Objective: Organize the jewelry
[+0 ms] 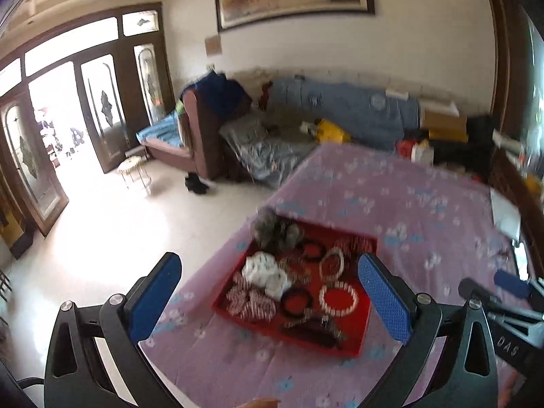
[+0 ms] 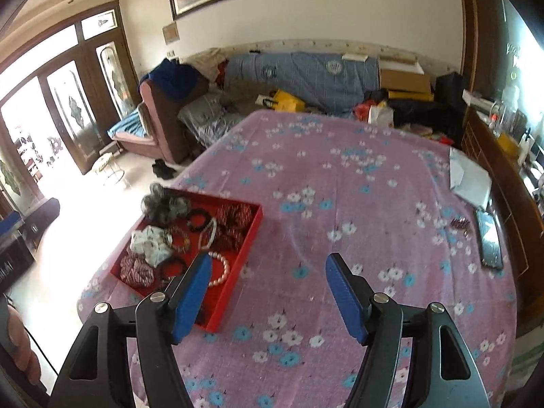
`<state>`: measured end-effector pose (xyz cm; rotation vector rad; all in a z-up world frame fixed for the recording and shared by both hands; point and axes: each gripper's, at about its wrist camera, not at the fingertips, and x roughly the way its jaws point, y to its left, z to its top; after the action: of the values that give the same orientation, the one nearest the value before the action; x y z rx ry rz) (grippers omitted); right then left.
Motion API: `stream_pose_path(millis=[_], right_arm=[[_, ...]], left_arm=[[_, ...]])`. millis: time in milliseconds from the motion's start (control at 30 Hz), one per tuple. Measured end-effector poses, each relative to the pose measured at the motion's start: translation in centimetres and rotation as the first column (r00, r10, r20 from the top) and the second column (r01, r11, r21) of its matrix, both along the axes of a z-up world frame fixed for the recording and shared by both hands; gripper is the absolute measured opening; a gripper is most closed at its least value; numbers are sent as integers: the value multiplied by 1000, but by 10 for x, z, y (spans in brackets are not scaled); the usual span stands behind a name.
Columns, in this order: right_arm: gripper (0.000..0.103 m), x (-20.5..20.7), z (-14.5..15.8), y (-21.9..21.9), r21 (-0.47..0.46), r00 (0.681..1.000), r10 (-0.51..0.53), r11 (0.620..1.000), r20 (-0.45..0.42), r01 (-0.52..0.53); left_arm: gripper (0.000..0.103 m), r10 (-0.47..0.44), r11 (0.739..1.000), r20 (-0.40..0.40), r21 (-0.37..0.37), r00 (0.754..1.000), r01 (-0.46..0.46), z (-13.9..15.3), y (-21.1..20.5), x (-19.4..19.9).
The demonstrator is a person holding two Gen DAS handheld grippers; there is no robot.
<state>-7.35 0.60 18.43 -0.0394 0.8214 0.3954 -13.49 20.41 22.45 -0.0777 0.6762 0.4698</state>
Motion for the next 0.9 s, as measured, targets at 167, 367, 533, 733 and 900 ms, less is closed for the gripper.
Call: stream_pose_path(millis=[167, 367, 533, 733, 900], right_arm=[[74, 3, -19, 5, -7, 998, -5, 1000, -58, 4], [74, 4, -32, 11, -24, 996, -13, 1000, -93, 11], [75, 5, -30, 15, -35, 996, -22, 999, -85, 19], [76, 7, -29, 22, -52, 997, -28, 998, -76, 24], [76, 9, -30, 28, -71, 997, -37, 997, -71, 32]], left_arm=[[103, -63, 997, -106, -60, 992, 57, -26, -2, 9], [103, -111, 992, -155, -83, 982, 99, -39, -8, 17], [103, -124, 989, -174, -101, 977, 108, -45, -6, 25], [103, -142, 986, -207, -116, 968, 120, -54, -3, 35], [103, -157, 984, -216, -122, 964, 133, -57, 0, 41]])
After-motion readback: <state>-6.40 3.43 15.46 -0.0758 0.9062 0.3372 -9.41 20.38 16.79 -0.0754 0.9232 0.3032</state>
